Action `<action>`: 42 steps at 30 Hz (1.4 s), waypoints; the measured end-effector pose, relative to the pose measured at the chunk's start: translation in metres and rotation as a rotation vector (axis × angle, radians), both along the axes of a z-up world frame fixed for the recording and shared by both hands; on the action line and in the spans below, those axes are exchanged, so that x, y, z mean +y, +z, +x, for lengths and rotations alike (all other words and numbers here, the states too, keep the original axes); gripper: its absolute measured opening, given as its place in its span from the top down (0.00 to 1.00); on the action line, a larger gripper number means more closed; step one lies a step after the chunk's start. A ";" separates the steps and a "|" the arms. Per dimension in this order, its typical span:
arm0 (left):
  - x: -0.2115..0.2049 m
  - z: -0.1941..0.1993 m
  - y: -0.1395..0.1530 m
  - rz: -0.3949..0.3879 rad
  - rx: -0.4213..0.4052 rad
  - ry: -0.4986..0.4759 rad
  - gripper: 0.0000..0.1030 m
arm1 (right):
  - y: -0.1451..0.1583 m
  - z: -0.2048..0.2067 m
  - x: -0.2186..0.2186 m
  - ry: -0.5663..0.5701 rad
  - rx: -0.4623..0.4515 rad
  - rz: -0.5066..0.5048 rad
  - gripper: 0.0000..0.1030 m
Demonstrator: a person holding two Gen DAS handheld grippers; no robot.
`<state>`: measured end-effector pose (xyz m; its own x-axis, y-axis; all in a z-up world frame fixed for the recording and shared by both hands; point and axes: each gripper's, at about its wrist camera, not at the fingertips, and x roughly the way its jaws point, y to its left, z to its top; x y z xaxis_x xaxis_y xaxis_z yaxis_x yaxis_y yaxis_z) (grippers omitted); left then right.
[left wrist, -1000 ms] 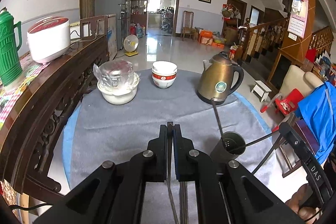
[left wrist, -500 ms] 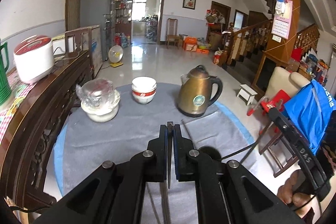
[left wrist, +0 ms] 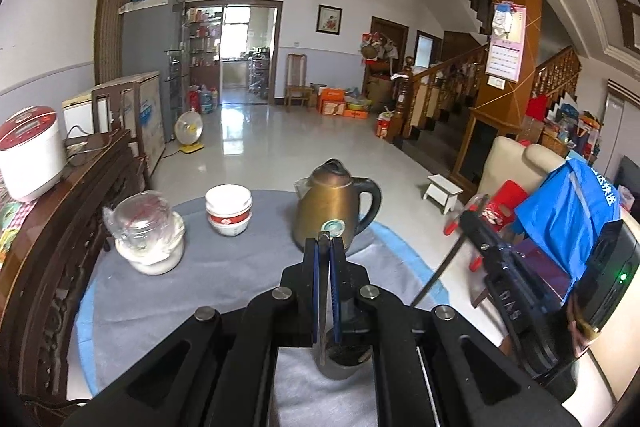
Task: Organize utensils
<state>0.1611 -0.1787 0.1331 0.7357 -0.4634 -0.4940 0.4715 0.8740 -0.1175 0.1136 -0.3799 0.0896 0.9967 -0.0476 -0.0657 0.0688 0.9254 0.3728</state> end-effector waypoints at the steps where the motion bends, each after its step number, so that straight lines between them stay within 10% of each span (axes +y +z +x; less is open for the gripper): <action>1: -0.004 0.001 -0.001 -0.004 -0.002 -0.006 0.95 | -0.001 0.001 0.000 -0.010 0.001 -0.006 0.94; 42: -0.012 0.040 -0.111 -0.008 0.161 -0.028 0.87 | -0.091 0.032 0.000 -0.017 0.262 0.045 0.92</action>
